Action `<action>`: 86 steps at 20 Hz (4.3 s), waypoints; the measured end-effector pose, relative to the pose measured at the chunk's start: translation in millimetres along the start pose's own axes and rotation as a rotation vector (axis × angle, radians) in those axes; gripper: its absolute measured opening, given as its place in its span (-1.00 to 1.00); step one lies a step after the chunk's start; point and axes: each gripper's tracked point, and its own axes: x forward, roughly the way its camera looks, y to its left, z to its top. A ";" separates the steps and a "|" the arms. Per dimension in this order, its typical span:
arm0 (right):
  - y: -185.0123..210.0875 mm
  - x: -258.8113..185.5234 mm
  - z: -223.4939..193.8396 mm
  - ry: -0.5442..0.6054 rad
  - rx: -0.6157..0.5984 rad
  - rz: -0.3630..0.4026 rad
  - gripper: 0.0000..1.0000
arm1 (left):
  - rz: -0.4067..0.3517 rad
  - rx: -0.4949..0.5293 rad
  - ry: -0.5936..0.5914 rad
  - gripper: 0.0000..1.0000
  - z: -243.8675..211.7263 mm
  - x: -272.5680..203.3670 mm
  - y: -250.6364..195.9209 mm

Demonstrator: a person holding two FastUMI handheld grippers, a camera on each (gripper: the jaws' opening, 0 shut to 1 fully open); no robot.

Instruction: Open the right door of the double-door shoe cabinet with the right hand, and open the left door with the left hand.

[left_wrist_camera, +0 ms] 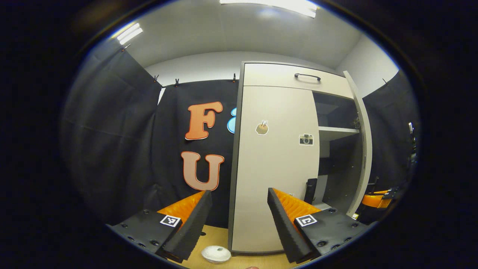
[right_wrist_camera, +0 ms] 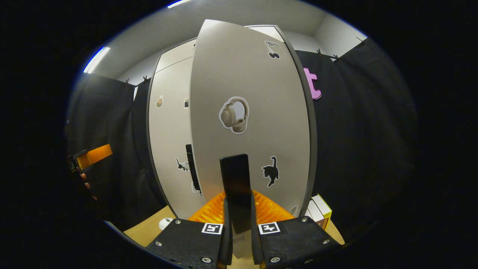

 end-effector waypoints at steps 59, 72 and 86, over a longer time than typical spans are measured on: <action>-162.3 -96.8 14.4 -0.121 -0.007 -0.290 0.41 | -0.252 -0.005 0.234 0.92 -111.8 108.8 -216.8; -176.5 -96.3 3.2 -0.090 -0.022 -0.322 0.68 | -0.132 0.012 0.294 0.87 -151.4 143.0 -192.4; -156.8 -100.3 -19.1 -0.056 0.004 -0.292 0.68 | -0.167 0.012 0.270 -0.24 -153.8 141.0 -202.6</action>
